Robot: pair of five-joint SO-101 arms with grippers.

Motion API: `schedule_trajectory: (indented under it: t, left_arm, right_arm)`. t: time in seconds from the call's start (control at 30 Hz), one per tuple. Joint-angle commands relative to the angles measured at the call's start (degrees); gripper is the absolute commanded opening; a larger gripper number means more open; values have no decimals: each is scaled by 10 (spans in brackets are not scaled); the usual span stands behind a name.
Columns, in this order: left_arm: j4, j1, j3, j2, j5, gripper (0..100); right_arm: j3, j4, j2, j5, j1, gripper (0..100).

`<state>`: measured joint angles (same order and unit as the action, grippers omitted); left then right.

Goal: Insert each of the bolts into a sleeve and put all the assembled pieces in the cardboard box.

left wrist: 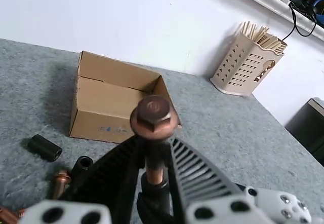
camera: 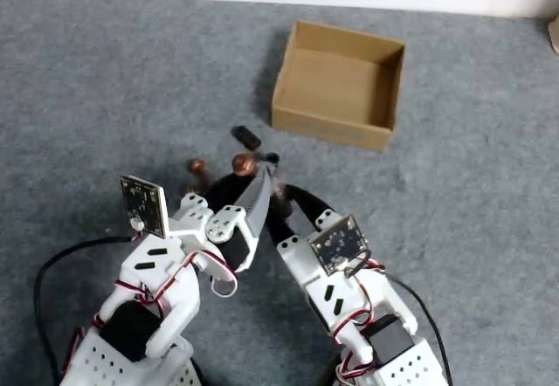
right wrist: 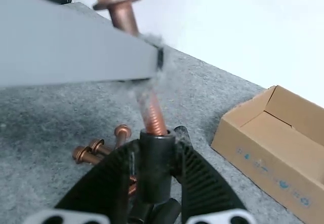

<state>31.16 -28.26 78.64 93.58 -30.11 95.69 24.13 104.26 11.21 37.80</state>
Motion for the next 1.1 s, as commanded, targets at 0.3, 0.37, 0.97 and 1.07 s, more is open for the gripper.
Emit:
schedule_trajectory:
  t: [0.3,0.37,0.97,1.07]
  left_arm:
    - [3,26,0,-5,-1,5]
    - [3,23,0,-10,-1,5]
    - [47,21,-103,-217,-1,6]
    - [47,24,-104,-217,-1,12]
  right_arm:
    - [15,-19,9,8,11,4]
    - [15,-19,9,8,11,4]
    - [15,-19,9,8,10,4]
    - [15,-19,9,8,10,4]
